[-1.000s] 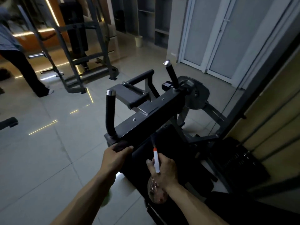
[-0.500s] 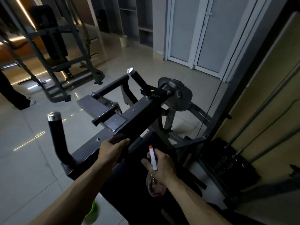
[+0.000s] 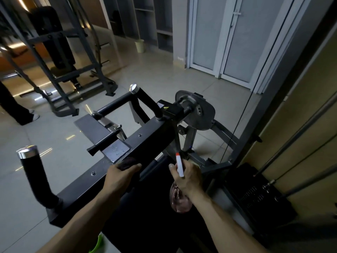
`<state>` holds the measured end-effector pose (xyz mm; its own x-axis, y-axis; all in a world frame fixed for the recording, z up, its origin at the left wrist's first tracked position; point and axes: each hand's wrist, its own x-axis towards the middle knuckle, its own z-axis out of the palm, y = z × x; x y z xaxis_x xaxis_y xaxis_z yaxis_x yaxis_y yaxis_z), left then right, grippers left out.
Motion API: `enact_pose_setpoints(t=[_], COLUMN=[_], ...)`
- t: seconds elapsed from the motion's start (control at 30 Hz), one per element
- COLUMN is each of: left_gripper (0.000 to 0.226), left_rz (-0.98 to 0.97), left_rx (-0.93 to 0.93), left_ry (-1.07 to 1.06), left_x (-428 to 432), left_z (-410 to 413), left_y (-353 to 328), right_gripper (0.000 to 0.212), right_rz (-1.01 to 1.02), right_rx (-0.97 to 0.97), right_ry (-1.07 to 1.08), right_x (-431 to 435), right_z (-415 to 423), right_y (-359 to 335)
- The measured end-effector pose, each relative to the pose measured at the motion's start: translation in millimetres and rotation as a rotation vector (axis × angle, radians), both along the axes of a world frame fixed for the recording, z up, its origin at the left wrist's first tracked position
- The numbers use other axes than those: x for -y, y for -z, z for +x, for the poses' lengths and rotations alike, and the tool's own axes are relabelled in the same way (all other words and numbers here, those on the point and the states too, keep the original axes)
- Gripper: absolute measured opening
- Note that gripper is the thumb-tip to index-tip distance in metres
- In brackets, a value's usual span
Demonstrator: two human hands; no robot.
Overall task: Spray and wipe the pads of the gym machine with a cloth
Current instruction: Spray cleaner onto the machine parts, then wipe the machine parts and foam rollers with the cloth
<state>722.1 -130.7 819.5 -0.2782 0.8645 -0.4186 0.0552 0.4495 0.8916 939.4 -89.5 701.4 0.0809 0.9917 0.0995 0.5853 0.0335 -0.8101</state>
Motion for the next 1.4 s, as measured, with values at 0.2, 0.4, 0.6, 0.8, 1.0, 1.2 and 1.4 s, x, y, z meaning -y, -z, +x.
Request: enact_pose_setpoints(t=[0.2,0.4,0.6,0.8,1.0,1.2,1.4], left_gripper=[0.023,0.007,0.004,0.009,0.011,0.015,0.025], left_rz=[0.032,0.113,0.133,0.134,0.108,0.075,0.024], left_rx=[0.118,0.046,-0.041,0.041,0.149,0.19,0.262], left_ry=[-0.062,-0.201,-0.289,-0.291,-0.283,-0.244,-0.177], left_x=[-0.8,19.5,53.9,56.5,53.4,58.6,54.4], left_z=[-18.6,-51.9,-99.9,-109.3,-113.6,-124.8,-130.6], left_y=[-5.5,-17.6,-16.1,-22.6,-30.8,-25.2,-22.6], right_gripper=[0.043,0.038,0.033,0.033,0.062,0.08,0.11], right_rz=[-0.038,0.017,0.05,0.264,0.369,0.261,0.17], right_rx=[-0.075,0.185,0.163,-0.057,-0.042,0.096,0.092], right_ry=[-0.188,-0.55,-0.581,-0.342,-0.25,-0.303,-0.395], right_x=[-0.9,31.1,52.1,-5.7,-66.9,-88.6,-82.0], right_z=[-19.8,-88.8,-130.4,-142.7,-188.2,-224.5,-228.5], right_y=[-7.8,-34.7,-30.2,-124.2,-178.2,-164.8,-151.7])
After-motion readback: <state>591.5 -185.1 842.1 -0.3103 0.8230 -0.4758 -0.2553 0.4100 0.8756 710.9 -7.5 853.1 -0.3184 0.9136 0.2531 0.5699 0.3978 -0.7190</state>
